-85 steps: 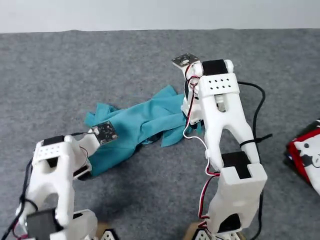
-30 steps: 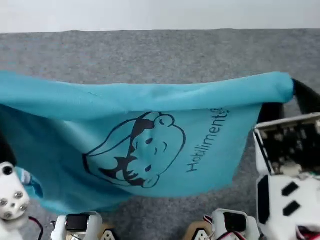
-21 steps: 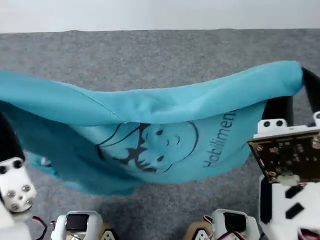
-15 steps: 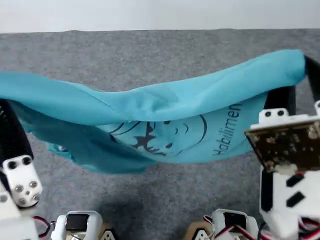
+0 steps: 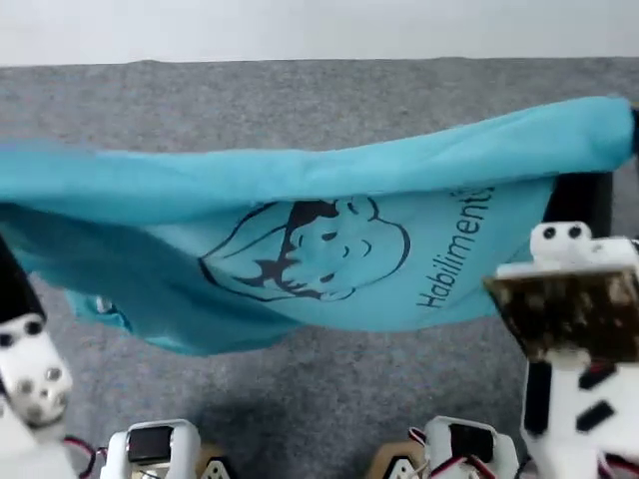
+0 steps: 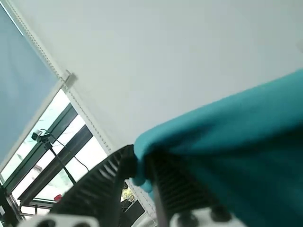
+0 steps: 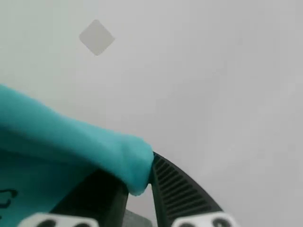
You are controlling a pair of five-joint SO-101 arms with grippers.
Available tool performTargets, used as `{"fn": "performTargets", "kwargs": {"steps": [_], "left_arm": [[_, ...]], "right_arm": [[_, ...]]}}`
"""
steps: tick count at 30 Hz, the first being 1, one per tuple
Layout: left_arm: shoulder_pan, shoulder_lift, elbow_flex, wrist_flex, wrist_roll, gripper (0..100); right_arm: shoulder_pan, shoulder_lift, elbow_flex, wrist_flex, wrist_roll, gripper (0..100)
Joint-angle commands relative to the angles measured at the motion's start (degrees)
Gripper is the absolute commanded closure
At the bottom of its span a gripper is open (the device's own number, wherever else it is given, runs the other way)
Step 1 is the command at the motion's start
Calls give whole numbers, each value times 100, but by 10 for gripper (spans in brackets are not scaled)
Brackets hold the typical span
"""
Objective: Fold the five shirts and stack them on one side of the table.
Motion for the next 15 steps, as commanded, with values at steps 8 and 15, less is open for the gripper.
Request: {"fn": "performTargets", "kwargs": {"steps": [8, 15], "left_arm": [[-26, 580, -66, 1020, -26, 998], [-9, 1996, 1341, 1090, -35, 998]], "right_arm": [[40, 523, 809, 207, 18, 989], [-549, 1640, 2611, -189, 9, 989]]}}
